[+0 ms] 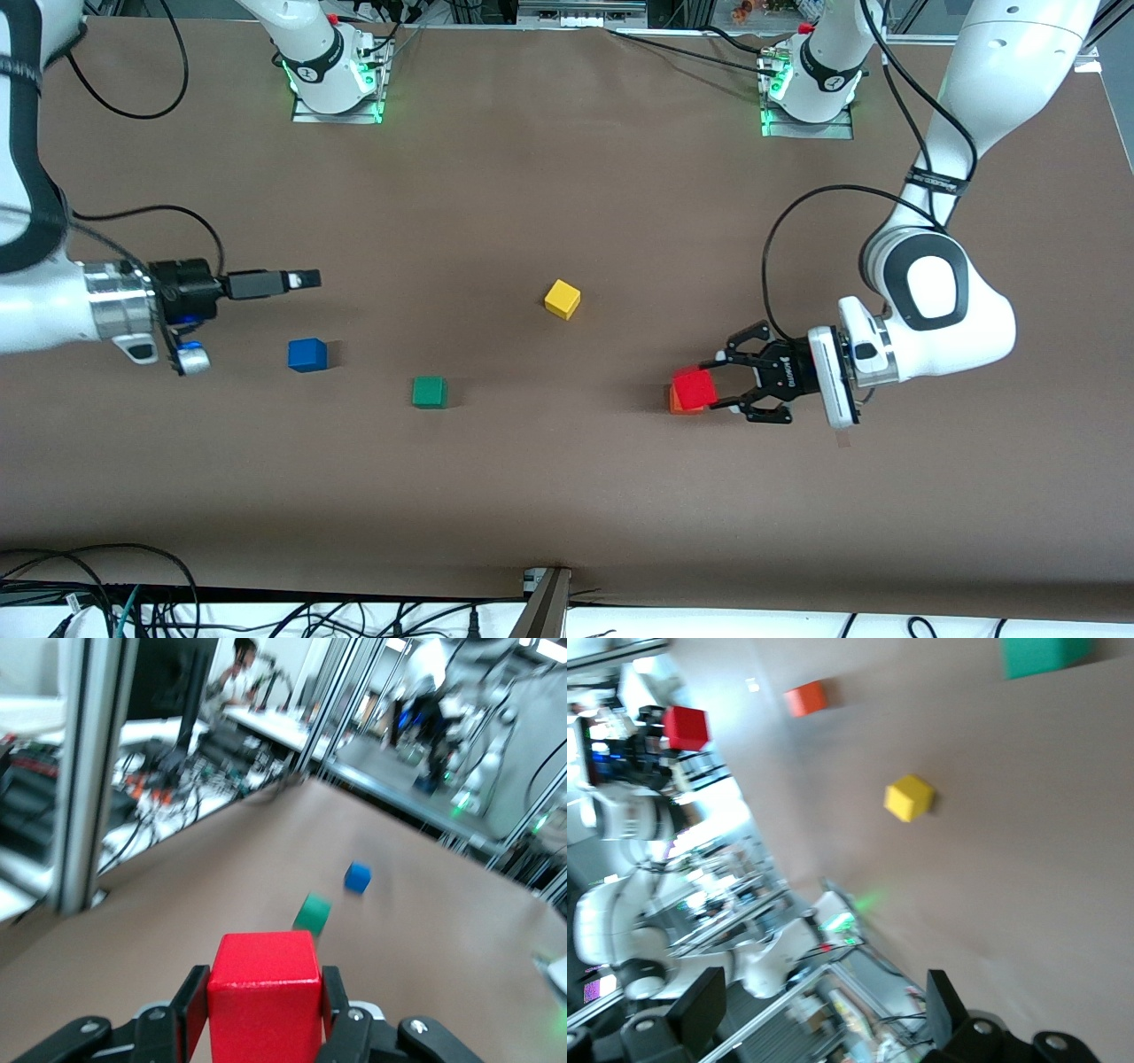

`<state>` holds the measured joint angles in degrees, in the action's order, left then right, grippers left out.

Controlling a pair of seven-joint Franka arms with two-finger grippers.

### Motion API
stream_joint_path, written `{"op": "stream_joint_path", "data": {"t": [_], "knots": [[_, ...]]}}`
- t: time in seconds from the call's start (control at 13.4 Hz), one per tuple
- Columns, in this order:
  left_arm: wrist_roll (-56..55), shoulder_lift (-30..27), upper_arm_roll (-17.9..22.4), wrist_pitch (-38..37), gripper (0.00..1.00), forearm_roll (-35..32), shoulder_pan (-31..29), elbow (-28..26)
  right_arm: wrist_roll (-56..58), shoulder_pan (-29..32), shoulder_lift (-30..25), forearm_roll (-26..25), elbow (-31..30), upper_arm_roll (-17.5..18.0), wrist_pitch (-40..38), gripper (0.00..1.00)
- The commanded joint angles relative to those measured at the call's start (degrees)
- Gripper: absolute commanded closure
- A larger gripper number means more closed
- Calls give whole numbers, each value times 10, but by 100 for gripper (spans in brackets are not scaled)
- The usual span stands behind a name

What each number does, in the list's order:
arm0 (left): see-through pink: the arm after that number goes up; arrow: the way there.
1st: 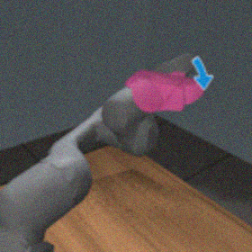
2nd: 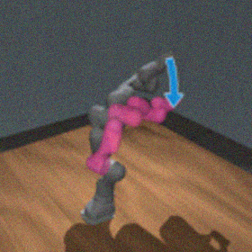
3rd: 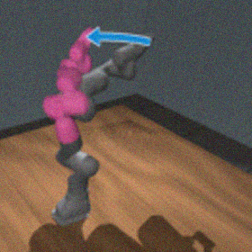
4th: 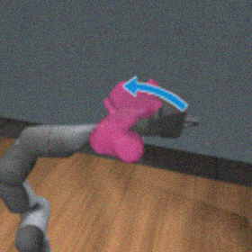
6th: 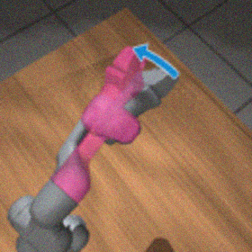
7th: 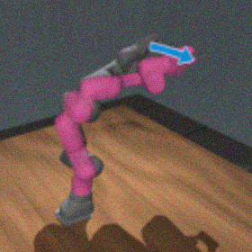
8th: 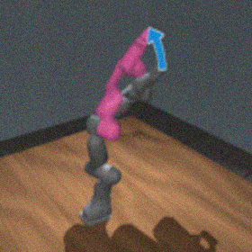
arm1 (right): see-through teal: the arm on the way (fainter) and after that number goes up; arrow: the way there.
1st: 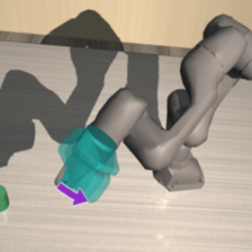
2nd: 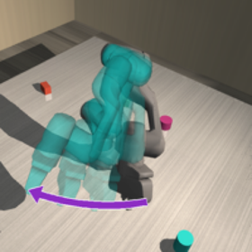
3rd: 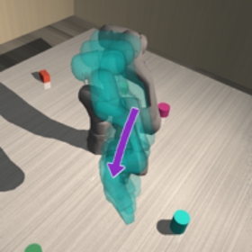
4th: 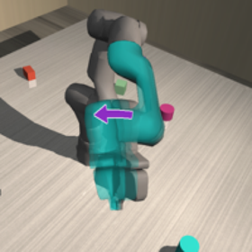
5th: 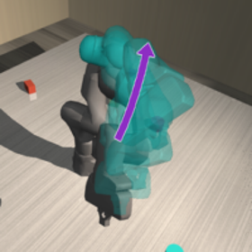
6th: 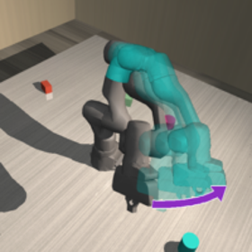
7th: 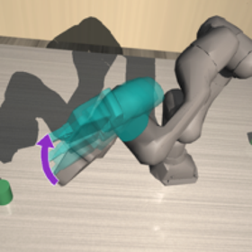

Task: Pass red block to right arm, stack on blue
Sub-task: 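Carry the red cube toward the right gripper while the right gripper approaches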

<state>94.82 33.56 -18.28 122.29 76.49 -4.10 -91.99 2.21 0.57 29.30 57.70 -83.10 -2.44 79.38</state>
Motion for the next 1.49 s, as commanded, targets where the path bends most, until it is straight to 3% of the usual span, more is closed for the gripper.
{"op": "stream_joint_path", "data": {"t": [0.0,0.52,0.97,1.42], "knots": [[84,29,-32,-4,100,100,9,15,35,-7,44,77,14,5,15,0],[397,84,-33,-2,100,402,131,47,73,-79,78,202,14,5,118,0],[420,92,-33,-1,100,416,157,56,69,-136,86,254,27,5,214,0],[415,106,-30,8,100,414,168,68,71,-187,86,246,43,4,272,0]]}}
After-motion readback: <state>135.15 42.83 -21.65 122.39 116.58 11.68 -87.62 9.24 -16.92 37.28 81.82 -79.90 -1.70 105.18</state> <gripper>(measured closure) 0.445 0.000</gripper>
